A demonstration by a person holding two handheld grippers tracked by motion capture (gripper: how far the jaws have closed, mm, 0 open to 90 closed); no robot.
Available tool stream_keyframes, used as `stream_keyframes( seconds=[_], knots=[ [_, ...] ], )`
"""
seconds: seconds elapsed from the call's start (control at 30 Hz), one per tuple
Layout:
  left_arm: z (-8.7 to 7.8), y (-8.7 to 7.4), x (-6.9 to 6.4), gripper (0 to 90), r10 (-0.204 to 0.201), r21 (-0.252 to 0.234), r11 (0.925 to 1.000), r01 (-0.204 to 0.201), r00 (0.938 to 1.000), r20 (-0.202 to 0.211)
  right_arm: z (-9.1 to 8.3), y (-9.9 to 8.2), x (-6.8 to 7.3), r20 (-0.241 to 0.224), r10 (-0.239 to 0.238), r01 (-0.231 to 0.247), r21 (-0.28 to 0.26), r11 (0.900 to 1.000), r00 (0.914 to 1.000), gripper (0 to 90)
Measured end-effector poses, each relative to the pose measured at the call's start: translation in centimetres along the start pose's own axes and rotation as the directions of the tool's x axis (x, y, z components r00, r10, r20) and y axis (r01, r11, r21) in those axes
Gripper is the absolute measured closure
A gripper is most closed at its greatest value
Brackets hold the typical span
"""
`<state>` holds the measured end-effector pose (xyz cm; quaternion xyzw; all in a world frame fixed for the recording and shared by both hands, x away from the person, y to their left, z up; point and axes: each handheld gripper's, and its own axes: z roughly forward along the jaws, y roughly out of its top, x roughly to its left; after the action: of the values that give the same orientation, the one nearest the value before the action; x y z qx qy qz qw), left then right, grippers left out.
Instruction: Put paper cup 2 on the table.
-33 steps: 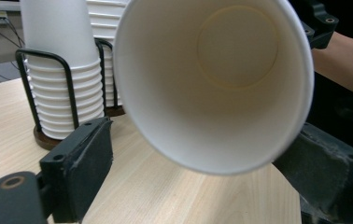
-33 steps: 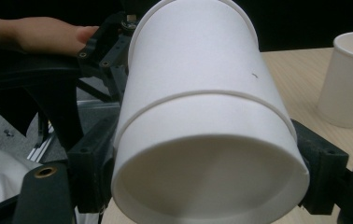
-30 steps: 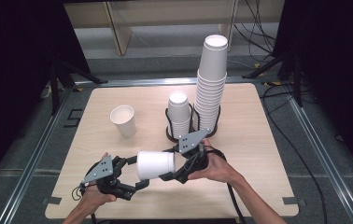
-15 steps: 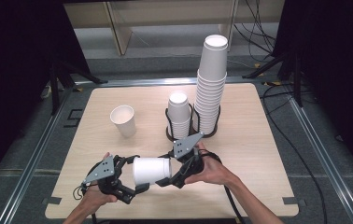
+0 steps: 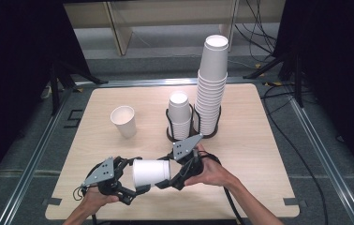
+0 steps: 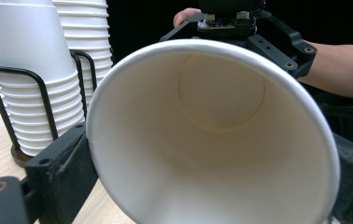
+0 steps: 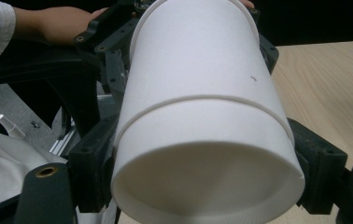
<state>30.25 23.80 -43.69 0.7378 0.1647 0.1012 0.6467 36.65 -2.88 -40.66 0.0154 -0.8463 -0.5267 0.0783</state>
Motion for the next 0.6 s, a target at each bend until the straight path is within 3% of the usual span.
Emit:
stream_keyframes(
  seconds=[0.37, 0.47, 0.6],
  knots=[
    [-0.24, 0.31, 0.01, 13.1, 0.035, 0.027, 0.9990, -0.036, 0.9989, 0.032, -0.09, 0.16, 0.27, 0.016, -0.010, 0.009, 0.061, 0.9981, 0.9998, 23.4],
    [-0.06, 0.26, -0.04, 13.4, 0.038, 0.011, 0.9992, -0.039, 0.9982, 0.046, -0.06, 0.17, 0.26, 0.012, -0.001, 0.000, 0.073, 0.9973, 0.9999, 23.1],
    [-0.21, 0.31, 0.00, 13.5, 0.048, 0.055, 0.9972, -0.050, 0.9982, 0.035, 0.04, 0.22, 0.29, 0.008, 0.019, -0.019, 0.095, 0.9953, 0.9998, 20.7]
  ],
)
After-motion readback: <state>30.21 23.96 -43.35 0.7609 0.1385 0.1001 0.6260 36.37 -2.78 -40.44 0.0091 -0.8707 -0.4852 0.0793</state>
